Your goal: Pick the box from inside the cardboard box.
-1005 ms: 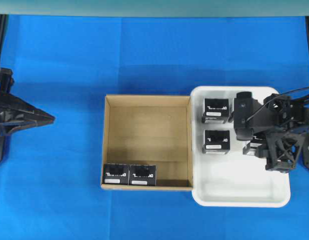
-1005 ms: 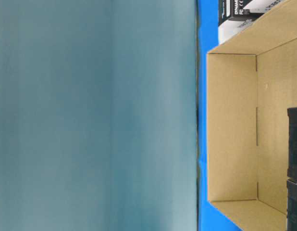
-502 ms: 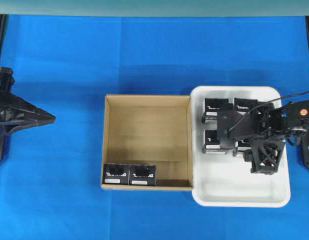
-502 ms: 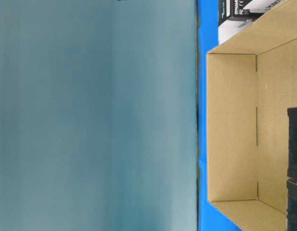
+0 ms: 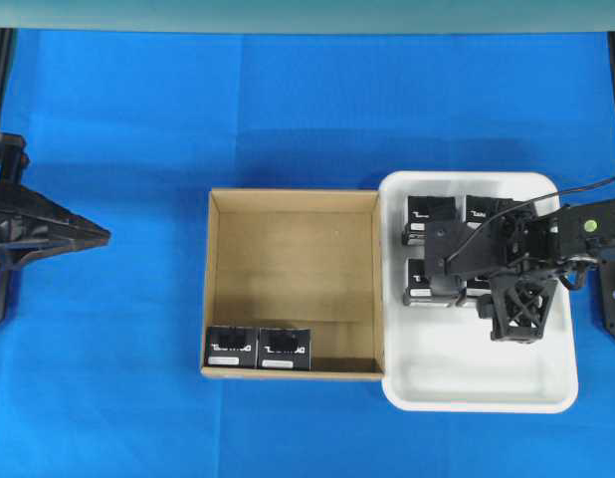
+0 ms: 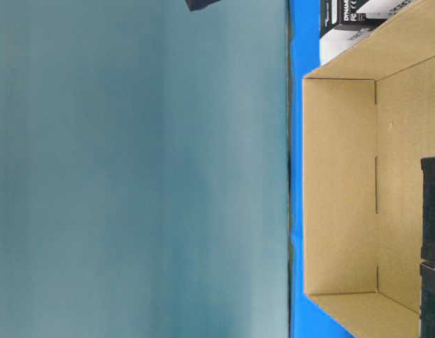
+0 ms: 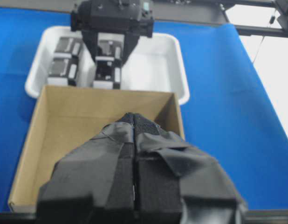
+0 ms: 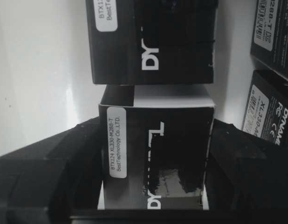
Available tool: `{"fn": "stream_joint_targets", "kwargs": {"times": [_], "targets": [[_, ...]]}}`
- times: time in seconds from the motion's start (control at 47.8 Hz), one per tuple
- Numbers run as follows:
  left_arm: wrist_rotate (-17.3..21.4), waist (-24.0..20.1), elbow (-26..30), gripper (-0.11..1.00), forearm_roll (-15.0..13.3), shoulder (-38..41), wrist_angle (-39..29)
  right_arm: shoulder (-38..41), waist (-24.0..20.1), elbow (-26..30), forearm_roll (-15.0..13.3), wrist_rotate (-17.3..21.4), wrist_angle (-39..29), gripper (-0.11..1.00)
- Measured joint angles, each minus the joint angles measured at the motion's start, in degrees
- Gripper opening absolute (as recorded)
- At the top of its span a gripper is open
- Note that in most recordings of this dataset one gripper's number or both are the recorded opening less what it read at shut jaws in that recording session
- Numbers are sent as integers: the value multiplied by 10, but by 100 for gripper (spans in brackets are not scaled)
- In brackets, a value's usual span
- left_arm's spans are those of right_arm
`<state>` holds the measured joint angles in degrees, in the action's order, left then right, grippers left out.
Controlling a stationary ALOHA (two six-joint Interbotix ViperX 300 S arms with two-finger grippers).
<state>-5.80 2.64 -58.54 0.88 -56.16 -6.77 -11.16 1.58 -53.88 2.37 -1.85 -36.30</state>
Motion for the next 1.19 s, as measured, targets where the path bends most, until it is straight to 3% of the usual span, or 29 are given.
{"fn": "stream_joint_targets", "kwargs": {"times": [0.398, 0.523, 0.586, 0.837, 1.193], "targets": [[0, 0, 0, -7, 0, 1, 0, 2, 0, 3, 0, 3, -3, 62], [0, 0, 0, -7, 0, 1, 0, 3, 2, 4, 0, 8, -4, 90], [0, 1, 0, -7, -1, 1, 0, 2, 3, 5, 0, 9, -4, 97], [0, 3, 0, -7, 0, 2, 0, -45, 5, 19, 0, 13, -16, 95], [0, 3, 0, -7, 0, 1, 0, -172, 22, 37, -1, 34, -97, 95]]}}
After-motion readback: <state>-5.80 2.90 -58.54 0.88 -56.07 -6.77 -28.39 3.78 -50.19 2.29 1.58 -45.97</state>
